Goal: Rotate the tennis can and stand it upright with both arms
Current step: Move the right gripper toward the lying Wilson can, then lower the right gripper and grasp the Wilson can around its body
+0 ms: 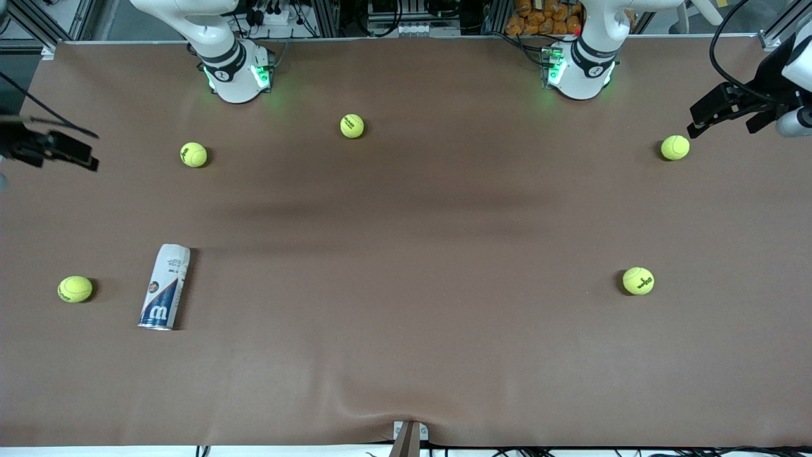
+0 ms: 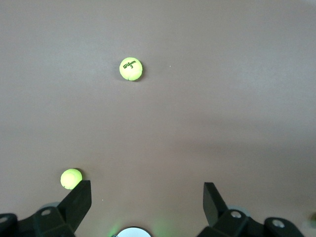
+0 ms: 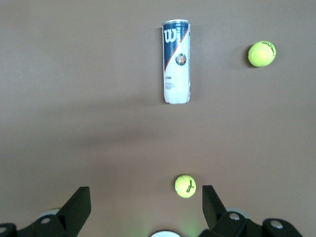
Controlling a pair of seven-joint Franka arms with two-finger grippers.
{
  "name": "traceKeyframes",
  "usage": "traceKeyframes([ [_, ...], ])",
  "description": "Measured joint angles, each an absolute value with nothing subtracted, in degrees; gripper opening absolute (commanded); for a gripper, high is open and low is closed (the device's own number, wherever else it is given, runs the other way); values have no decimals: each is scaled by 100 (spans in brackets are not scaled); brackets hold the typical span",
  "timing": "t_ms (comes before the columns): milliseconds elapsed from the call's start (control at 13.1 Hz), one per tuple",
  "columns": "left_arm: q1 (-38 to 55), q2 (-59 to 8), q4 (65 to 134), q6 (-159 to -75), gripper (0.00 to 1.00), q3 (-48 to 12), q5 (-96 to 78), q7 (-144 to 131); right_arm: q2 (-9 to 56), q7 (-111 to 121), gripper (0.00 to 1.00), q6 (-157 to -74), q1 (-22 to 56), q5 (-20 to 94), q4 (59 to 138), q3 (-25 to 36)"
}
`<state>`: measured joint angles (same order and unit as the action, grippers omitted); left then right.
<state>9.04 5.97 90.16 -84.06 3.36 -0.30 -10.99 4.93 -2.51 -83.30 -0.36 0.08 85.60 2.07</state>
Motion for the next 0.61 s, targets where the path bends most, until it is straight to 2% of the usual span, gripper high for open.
traceKeyframes([
  [306,905,597,9014,-8338,100,331,-30,-1099,1203,-183,100,-8915,-45,-53,8753,231],
  [612,918,596,9014,-8311,100,310,-30,-1089,1877,226,100,-10275,-210,-58,9533,285],
])
